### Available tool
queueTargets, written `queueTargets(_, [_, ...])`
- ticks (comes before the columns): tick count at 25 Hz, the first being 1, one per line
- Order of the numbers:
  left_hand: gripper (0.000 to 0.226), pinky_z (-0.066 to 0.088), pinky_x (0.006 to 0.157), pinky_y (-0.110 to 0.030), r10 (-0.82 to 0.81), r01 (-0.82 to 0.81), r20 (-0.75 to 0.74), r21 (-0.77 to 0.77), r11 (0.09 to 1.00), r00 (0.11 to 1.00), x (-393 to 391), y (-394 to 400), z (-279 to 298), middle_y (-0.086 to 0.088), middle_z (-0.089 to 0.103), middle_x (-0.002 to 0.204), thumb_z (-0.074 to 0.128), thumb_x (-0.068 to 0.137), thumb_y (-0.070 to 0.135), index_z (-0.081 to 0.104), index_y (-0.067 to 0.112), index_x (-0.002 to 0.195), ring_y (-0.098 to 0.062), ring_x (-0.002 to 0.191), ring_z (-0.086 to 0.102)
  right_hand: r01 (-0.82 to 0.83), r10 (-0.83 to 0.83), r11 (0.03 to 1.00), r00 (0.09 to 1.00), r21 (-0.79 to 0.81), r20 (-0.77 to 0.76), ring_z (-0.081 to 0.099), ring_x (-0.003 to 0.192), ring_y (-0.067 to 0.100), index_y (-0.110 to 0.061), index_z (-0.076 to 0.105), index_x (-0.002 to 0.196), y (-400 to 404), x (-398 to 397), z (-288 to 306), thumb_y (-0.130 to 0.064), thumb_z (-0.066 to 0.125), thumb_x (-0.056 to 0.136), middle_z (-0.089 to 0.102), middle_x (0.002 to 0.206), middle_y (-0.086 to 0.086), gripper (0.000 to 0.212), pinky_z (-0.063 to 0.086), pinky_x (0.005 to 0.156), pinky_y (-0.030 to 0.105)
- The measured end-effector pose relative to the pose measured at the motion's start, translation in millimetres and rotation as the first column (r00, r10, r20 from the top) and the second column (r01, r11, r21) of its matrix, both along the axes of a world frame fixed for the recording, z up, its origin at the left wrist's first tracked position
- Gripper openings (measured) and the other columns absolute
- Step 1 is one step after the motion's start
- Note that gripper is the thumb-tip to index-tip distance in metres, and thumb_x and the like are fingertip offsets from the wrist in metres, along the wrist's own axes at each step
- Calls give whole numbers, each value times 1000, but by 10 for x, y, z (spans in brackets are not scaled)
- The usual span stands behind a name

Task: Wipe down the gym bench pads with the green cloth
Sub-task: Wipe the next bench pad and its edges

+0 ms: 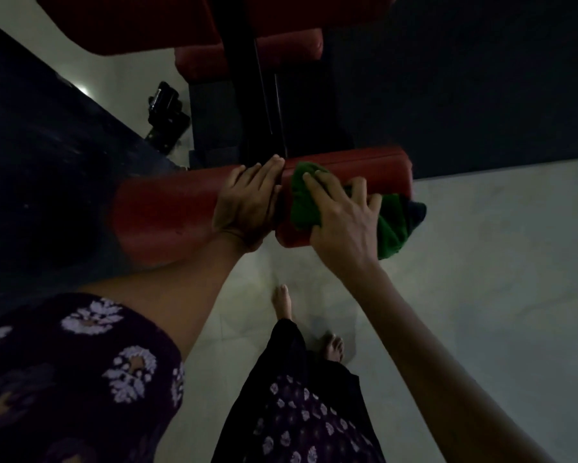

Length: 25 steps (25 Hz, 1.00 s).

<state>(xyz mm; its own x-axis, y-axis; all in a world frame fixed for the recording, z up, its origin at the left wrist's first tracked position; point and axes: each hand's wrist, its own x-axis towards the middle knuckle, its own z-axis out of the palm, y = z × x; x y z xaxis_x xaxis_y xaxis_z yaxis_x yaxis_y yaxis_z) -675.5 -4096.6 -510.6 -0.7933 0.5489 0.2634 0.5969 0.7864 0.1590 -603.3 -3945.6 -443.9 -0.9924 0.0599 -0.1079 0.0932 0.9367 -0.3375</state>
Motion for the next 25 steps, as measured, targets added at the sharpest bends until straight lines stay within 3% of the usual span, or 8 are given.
queueTargets(2, [46, 41, 95, -40, 5, -4, 39, -16, 1000, 999, 16, 14, 14, -15, 58, 129, 27, 98, 24, 50, 1, 131, -31, 108, 61, 29, -29, 1000, 998, 12, -47, 41, 112, 32, -22, 42, 140, 297, 66, -40, -9, 60, 75, 46, 140, 2, 68, 27, 87, 37])
queueTargets(6, [49, 39, 96, -40, 37, -34, 93, -31, 999, 995, 28, 27, 43, -16, 55, 132, 24, 98, 26, 47, 1, 133, -29, 105, 62, 559, -564, 826, 818, -75, -112, 37, 116, 36, -22, 42, 140, 498, 174, -231, -4, 54, 68, 43, 140, 6, 75, 28, 92, 44])
queueTargets(9, [48, 41, 94, -41, 50, -44, 120, -46, 998, 991, 41, 40, 58, -15, 55, 132, 25, 98, 26, 48, 2, 133, -29, 101, 63, 613, -646, 763, 736, -206, -202, 32, 123, 35, -20, 42, 137, -290, 271, -420, -6, 48, 66, 45, 138, 5, 72, 38, 90, 60])
queueTargets(13, [49, 41, 94, -43, 54, -49, 145, -41, 998, 988, 33, 49, 71, -15, 56, 132, 25, 98, 27, 50, 2, 131, -30, 107, 61, 478, -583, 804, 751, -354, -310, 34, 119, 32, -19, 38, 134, -590, 469, -691, -15, 51, 72, 40, 136, 8, 63, 44, 91, 55])
queueTargets(17, [47, 43, 92, -41, 16, -14, 126, -13, 1000, 992, 37, 63, 49, -14, 58, 130, 27, 97, 25, 51, 2, 131, -29, 108, 61, 703, -955, 295, 207, -647, -211, 46, 115, 33, -13, 44, 137, -172, 242, -761, -7, 46, 78, 45, 126, 23, 59, 48, 91, 53])
queueTargets(18, [47, 43, 92, -40, 5, -4, 127, -8, 1000, 992, 39, 58, 41, -14, 57, 130, 26, 97, 25, 50, 2, 131, -28, 108, 61, 739, -967, 249, 152, -626, -206, 46, 116, 34, -13, 46, 136, -246, 163, -764, -5, 48, 78, 46, 127, 22, 59, 48, 91, 54])
queueTargets(23, [47, 46, 86, -39, 12, -10, 168, -11, 1000, 986, 13, 63, 35, -14, 59, 128, 27, 97, 26, 53, 2, 128, -29, 104, 64, 701, -873, 487, 392, -521, -290, 32, 123, 28, -27, 38, 133, -1377, 228, -860, -17, 45, 84, 36, 133, 7, 51, 36, 101, 49])
queueTargets(25, [45, 48, 82, -38, -5, 6, 110, -10, 1000, 994, 4, 51, 16, -14, 61, 125, 30, 97, 25, 55, 2, 126, -29, 98, 66, 614, -868, 465, 457, -638, -193, 36, 120, 25, -25, 39, 133, -1573, 427, -917, -20, 46, 85, 43, 131, 15, 49, 39, 99, 40])
